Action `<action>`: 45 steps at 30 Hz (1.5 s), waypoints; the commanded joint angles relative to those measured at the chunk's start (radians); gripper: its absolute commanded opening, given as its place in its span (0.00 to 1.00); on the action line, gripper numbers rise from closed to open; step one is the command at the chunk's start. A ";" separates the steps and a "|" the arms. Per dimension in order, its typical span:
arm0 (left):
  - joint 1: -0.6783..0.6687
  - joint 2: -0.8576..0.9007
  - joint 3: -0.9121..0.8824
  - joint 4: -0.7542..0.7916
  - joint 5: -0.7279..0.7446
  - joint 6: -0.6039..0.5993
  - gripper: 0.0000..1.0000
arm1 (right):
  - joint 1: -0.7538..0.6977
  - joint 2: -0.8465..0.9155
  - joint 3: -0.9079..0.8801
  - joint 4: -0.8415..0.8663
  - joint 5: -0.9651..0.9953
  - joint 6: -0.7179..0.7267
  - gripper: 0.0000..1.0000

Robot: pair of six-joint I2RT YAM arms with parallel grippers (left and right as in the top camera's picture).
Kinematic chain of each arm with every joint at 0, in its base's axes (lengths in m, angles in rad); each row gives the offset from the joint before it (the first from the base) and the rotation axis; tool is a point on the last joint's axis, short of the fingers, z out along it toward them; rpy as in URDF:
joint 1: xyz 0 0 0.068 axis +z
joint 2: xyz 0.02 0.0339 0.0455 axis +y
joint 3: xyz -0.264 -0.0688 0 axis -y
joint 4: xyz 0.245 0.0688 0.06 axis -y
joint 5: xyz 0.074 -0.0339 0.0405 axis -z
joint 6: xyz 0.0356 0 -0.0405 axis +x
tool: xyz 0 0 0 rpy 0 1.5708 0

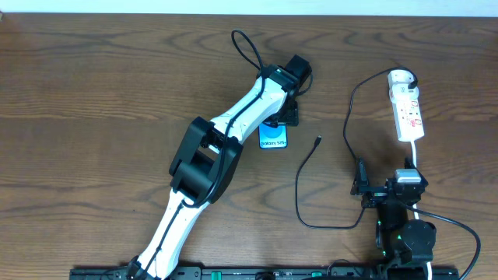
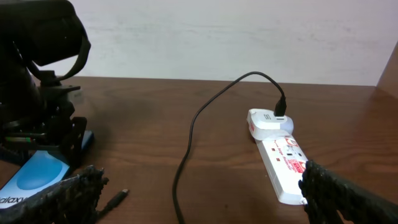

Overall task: Plug charger to phone and switch on socket
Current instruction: 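Lower the left gripper and pinch the phone's top edge, then lift the phone with the left gripper and hold it upright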

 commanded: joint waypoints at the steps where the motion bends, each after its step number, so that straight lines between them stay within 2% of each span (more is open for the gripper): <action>1: -0.004 0.037 -0.041 -0.019 -0.018 0.010 0.80 | -0.008 -0.005 -0.002 -0.003 0.011 0.010 0.99; 25: -0.004 -0.078 -0.040 -0.062 0.010 0.010 0.80 | -0.008 -0.005 -0.002 -0.003 0.011 0.010 0.99; 28: -0.003 -0.112 -0.040 -0.068 0.074 0.010 0.80 | -0.008 -0.005 -0.002 -0.003 0.011 0.010 0.99; 33: 0.002 -0.197 -0.040 -0.072 0.270 0.010 0.80 | -0.008 -0.005 -0.002 -0.003 0.011 0.010 0.99; 40: 0.027 -0.315 -0.040 -0.073 0.442 0.010 0.79 | -0.008 -0.005 -0.002 -0.003 0.011 0.010 0.99; 45: 0.084 -0.406 -0.040 -0.072 0.682 0.010 0.79 | -0.008 -0.005 -0.002 -0.003 0.011 0.010 0.99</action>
